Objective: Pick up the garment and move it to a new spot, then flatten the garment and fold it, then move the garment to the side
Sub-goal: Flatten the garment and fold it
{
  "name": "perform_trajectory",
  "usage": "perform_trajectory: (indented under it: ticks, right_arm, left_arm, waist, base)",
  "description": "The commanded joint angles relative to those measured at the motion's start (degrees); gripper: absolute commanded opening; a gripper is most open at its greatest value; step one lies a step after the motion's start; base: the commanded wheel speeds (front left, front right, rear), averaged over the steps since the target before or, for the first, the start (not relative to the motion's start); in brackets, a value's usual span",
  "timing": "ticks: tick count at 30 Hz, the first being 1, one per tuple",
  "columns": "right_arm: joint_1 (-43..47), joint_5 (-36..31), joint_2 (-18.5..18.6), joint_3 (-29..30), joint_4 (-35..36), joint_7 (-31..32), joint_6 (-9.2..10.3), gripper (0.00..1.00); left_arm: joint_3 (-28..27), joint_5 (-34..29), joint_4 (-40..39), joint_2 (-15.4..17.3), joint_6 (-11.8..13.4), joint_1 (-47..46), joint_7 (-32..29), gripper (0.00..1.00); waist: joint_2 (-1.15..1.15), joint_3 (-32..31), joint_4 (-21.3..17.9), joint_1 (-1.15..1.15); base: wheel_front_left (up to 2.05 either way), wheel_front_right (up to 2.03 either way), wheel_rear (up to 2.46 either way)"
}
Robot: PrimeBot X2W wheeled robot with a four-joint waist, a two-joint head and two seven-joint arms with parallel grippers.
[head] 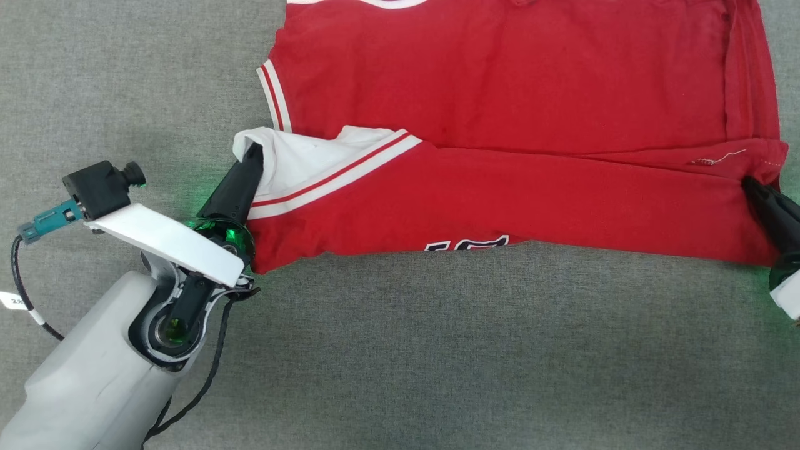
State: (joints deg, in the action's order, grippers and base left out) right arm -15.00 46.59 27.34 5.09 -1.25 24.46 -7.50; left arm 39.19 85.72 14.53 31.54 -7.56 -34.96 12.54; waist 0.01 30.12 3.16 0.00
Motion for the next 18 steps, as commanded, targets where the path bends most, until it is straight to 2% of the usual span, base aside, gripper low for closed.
perform_trajectory:
  ticks: [1, 2, 3, 4, 5, 6, 7, 13, 15, 18]
  right_arm:
    - [-0.45, -0.63, -0.25, -0.9, -0.94, -0.67, 0.02, 0.0]
    - [-0.51, -0.97, -0.3, -1.02, -1.05, -1.23, 0.02, 0.0]
    - [-0.62, -1.31, -0.32, -1.15, -1.13, -1.81, 0.02, 0.09]
    - [-0.65, -1.74, -0.33, -1.31, -1.29, -2.38, 0.02, 0.3]
    - [-0.68, -1.98, -0.43, -1.57, -1.65, -2.73, 0.02, 0.58]
    - [-0.69, -2.31, -0.47, -1.78, -1.98, -3.06, 0.02, 0.95]
    - [-0.8, -2.71, -0.55, -1.88, -2.21, -3.45, 0.02, 1.0]
    - [0.4, -6.23, -0.69, -1.39, -1.39, -5.85, 0.01, 1.0]
    - [0.55, -6.78, -0.73, -0.97, -0.98, -6.38, 0.01, 1.0]
    - [1.46, -8.47, -1.0, 0.37, 0.55, -7.45, 0.01, 1.0]
  left_arm:
    - [1.0, -0.15, 2.89, -0.11, 0.18, 0.29, 0.18, 0.0]
    - [1.42, -0.6, 3.55, 0.16, 0.18, 0.18, 0.32, 0.0]
    - [1.97, -1.46, 4.42, 0.65, 0.19, 0.07, 0.41, 0.22]
    - [2.69, -2.55, 5.24, 1.14, 0.24, -0.1, 0.48, 0.45]
    - [3.55, -3.33, 5.82, 1.52, 0.25, -0.27, 0.62, 0.84]
    - [4.36, -4.31, 6.34, 2.16, 0.25, -0.56, 0.83, 1.0]
    - [4.99, -5.53, 6.71, 2.94, 0.25, -0.95, 0.99, 1.0]
    - [9.58, -13.62, 6.24, 7.37, 0.17, -4.21, 1.92, 1.0]
    - [10.04, -14.26, 5.8, 8.41, 0.17, -4.83, 1.92, 1.0]
    - [11.05, -16.92, 4.73, 12.0, 0.5, -6.47, -0.39, 1.0]
  waist:
    - [-0.01, -0.02, 0.01, 0.0]
    - [-0.01, -0.11, -0.01, 0.0]
    - [-0.01, -0.23, -0.05, 0.0]
    - [-0.01, -0.4, -0.07, 0.0]
    - [-0.01, -0.67, -0.12, 0.0]
    - [-0.01, -0.98, -0.14, 0.0]
    - [-0.01, -1.25, -0.17, 0.0]
    - [-0.01, -4.12, 0.38, 0.0]
    - [-0.01, -4.6, 0.57, 0.0]
    - [-0.01, -5.93, 1.03, 0.0]
  base:
    - [0.0, 0.0, 0.0]
    - [0.0, 0.0, 0.0]
    - [0.0, 0.0, 0.0]
    - [0.0, 0.0, 0.0]
    - [0.0, 0.0, 0.0]
    - [0.0, 0.0, 0.0]
    - [0.0, 0.0, 0.0]
    - [0.0, 0.0, 0.0]
    - [0.0, 0.0, 0.0]
    - [0.0, 0.0, 0.0]
